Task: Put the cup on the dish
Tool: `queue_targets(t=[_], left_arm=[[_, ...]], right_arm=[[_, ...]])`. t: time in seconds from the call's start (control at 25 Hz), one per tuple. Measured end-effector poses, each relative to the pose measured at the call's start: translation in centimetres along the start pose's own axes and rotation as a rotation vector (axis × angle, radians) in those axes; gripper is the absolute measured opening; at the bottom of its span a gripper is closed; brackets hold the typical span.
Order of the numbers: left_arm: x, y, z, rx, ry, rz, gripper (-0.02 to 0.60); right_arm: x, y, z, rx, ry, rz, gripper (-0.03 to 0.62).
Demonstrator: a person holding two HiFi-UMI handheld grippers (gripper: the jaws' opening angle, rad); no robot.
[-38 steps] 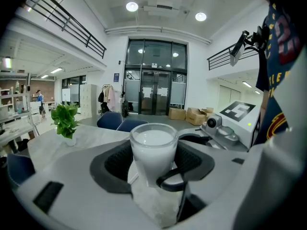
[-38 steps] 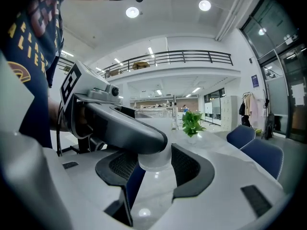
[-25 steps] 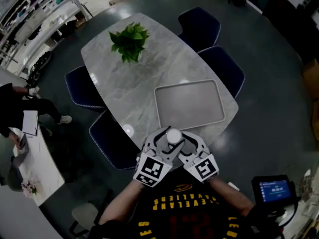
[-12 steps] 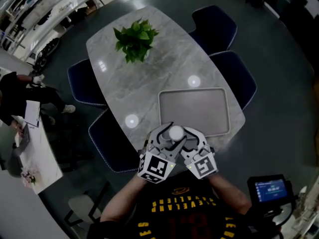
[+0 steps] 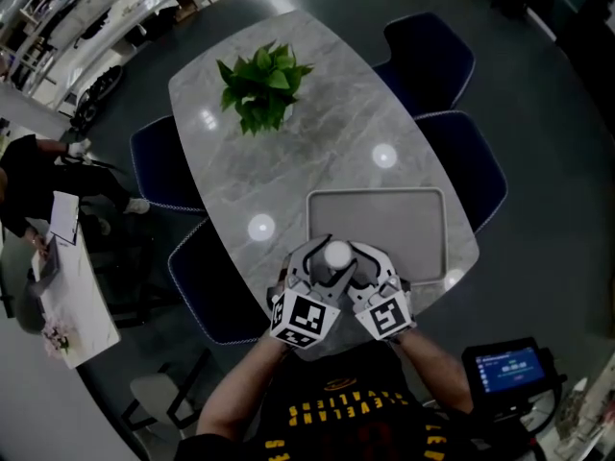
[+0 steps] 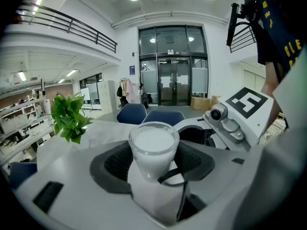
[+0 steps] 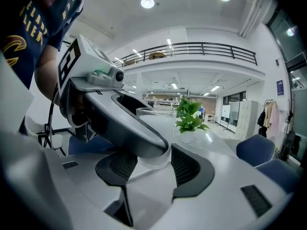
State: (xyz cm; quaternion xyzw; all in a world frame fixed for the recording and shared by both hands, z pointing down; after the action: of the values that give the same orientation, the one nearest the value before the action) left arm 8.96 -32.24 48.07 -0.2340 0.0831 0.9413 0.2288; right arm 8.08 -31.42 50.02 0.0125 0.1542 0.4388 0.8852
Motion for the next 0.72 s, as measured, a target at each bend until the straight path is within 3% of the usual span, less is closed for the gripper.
queue_targets(t=[0.44, 0.72], left_arm=[[-4.0, 4.2, 3.4, 0.029, 0.045, -0.067, 0.265], [-5.6, 5.5, 5.7, 0.045, 0.08, -0.078, 0.265]], right_arm=[[-4.6, -1.8, 4.7, 0.119, 0.07, -0.048, 0.219], [-6.5, -1.9, 6.8, 0.124, 0.102, -0.081, 0.219]])
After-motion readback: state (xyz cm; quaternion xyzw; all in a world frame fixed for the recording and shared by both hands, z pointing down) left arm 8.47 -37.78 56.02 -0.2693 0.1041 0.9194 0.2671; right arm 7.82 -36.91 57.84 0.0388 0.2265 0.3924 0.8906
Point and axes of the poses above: the fingertips, and each gripper's own axes: x backward along the fingers, y to its left, z out of its underside, the point moved 1 cm from there along x, backward along the fingers, and after that the axes turned 11 degrees about z, right-handed, at the moved point
